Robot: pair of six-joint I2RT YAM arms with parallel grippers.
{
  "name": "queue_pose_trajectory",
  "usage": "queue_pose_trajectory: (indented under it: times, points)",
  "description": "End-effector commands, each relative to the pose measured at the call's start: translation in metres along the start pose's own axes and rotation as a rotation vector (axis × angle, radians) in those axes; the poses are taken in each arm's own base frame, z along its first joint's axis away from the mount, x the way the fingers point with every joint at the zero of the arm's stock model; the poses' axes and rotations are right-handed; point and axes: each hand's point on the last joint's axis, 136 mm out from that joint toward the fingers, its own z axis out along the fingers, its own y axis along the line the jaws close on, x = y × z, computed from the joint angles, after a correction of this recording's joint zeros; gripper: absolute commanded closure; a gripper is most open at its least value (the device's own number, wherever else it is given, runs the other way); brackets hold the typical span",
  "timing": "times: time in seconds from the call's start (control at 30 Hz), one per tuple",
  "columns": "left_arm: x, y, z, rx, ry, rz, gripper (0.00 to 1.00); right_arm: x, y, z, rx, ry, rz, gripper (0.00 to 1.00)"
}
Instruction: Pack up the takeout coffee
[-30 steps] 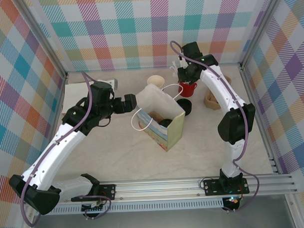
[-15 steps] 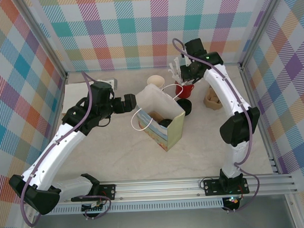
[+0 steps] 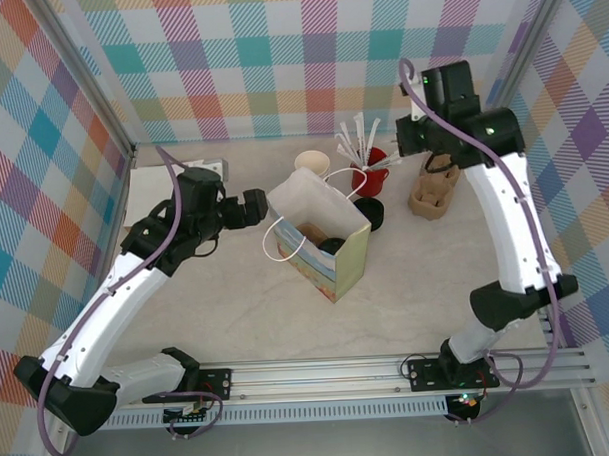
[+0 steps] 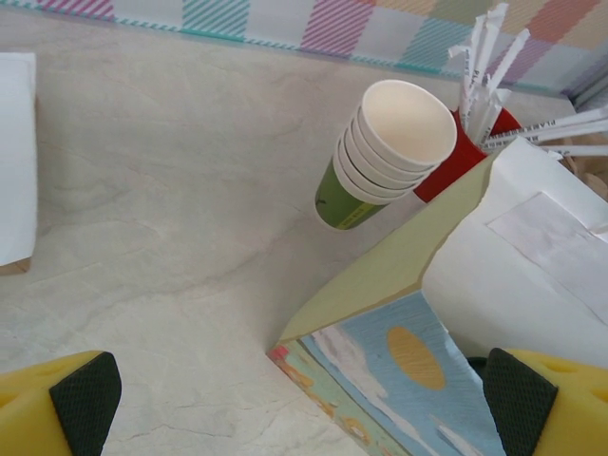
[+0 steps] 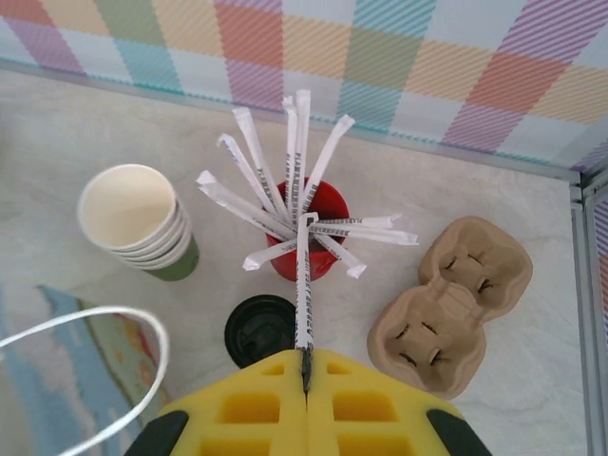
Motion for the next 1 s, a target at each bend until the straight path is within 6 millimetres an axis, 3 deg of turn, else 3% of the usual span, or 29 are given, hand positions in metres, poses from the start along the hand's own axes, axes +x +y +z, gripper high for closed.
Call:
queue_pose_trajectory:
  times: [0.0, 0.13, 0.33, 0.5, 0.77, 0.97]
  points:
    - [-0.012, 0.011, -0.010, -0.034, -0.084, -0.049, 0.00, 0.005, 0.017, -0.045, -0.132, -0.048, 0.021, 0.97]
    - [-0.013, 0.018, -0.014, -0.060, -0.107, -0.070, 0.00, 0.013, 0.050, -0.075, -0.348, -0.064, 0.036, 0.97]
    - [-0.012, 0.025, -0.019, -0.087, -0.127, -0.096, 0.00, 0.027, 0.096, -0.084, -0.579, 0.000, 0.016, 0.98]
    - [-0.013, 0.027, -0.022, -0.091, -0.134, -0.105, 0.00, 0.039, 0.123, -0.066, -0.603, 0.076, -0.053, 0.98]
    - [-0.013, 0.028, -0.024, -0.093, -0.139, -0.105, 0.00, 0.045, 0.154, -0.018, -0.566, 0.161, -0.132, 0.97]
    - [-0.014, 0.027, -0.020, -0.095, -0.136, -0.102, 0.00, 0.061, 0.194, 0.018, -0.631, 0.260, -0.150, 0.96]
